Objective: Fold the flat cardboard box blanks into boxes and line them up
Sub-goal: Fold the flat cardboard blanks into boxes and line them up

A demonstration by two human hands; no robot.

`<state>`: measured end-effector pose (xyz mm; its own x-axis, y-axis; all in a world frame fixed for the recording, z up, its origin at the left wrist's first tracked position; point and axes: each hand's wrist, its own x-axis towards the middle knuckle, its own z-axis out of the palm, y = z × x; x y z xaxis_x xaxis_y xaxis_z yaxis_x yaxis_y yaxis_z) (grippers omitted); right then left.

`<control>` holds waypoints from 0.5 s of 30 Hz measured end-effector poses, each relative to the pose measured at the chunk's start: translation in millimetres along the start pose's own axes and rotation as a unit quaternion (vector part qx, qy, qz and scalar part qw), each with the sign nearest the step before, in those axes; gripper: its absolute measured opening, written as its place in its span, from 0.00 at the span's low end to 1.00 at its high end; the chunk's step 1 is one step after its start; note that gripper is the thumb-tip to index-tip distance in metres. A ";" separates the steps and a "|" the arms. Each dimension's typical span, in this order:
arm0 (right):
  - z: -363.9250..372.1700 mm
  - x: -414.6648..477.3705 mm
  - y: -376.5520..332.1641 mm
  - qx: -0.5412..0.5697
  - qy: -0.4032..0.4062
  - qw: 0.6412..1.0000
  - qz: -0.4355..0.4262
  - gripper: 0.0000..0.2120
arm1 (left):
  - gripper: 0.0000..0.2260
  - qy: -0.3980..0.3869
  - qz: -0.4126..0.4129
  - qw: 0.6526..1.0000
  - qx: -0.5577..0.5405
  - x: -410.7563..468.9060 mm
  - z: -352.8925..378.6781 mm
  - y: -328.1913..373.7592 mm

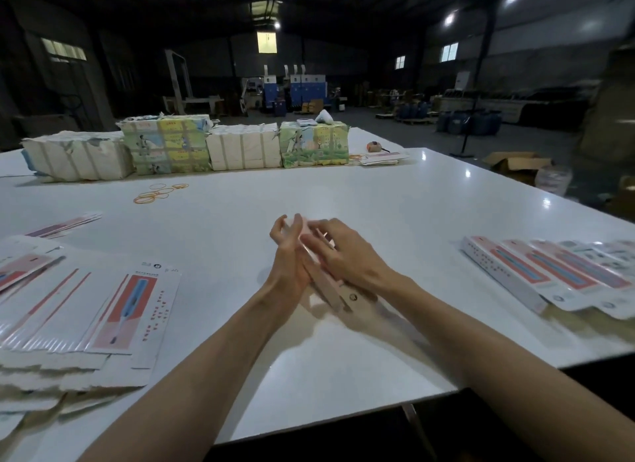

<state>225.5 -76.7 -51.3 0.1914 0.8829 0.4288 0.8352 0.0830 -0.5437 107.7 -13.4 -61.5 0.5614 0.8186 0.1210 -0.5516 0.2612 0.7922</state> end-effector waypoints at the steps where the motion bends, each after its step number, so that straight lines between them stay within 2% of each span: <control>1: -2.9 -1.3 -4.2 -0.032 -0.034 0.999 -0.001 0.26 | 0.25 -0.006 -0.004 1.000 -0.017 -1.3 0.9 1.4; 4: -18.6 -7.3 -13.6 -0.055 -0.076 0.996 -0.009 0.28 | 0.33 -0.058 -0.029 0.998 0.013 -5.7 -0.7 3.9; 6: -32.3 -15.2 -13.5 -0.071 -0.075 0.995 -0.013 0.23 | 0.41 -0.083 -0.058 0.992 0.077 -7.9 -1.5 3.6; 7: -40.1 -20.5 -10.9 -0.083 -0.070 0.994 -0.006 0.20 | 0.41 -0.087 -0.068 0.988 0.108 -8.8 0.1 1.7; 9: -57.0 -32.2 -1.3 -0.117 -0.055 0.991 0.025 0.17 | 0.35 -0.088 -0.081 0.982 0.148 -11.4 2.3 -2.2; 12: -86.3 -51.8 22.8 -0.177 -0.044 0.977 0.114 0.21 | 0.20 -0.102 -0.088 0.979 0.153 -9.7 -2.7 -5.2; 15: -112.4 -76.0 53.3 -0.230 -0.030 0.956 0.178 0.18 | 0.16 -0.155 -0.083 0.969 0.172 -9.2 -9.9 -4.6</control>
<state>313.4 -191.3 -31.8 0.4880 0.8432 0.2255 0.8634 -0.4284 -0.2665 98.9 -17.0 -72.2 0.8127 0.5729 0.1063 -0.2297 0.1473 0.9621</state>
